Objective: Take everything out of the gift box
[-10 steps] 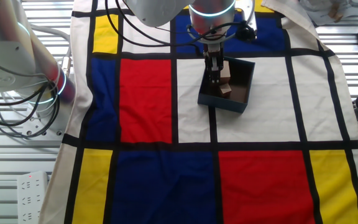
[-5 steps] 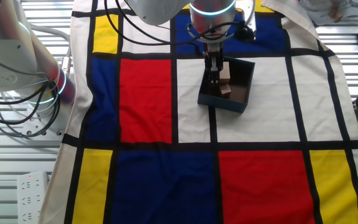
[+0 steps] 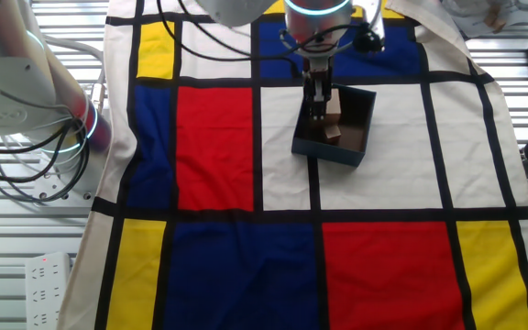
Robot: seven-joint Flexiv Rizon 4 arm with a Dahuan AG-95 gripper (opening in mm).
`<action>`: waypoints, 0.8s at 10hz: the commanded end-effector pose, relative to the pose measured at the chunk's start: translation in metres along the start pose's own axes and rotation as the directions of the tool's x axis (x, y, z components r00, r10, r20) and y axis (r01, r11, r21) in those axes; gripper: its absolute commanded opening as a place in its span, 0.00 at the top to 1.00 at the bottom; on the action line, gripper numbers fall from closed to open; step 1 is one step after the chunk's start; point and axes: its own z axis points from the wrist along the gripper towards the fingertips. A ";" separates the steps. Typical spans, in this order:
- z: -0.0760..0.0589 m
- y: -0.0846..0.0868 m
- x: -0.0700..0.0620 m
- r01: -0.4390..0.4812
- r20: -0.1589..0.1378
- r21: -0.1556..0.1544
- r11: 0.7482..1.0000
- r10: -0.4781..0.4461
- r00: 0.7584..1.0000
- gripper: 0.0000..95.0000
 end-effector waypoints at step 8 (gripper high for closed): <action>-0.093 0.035 -0.009 -0.061 -0.020 -0.005 0.998 0.061 0.998 1.00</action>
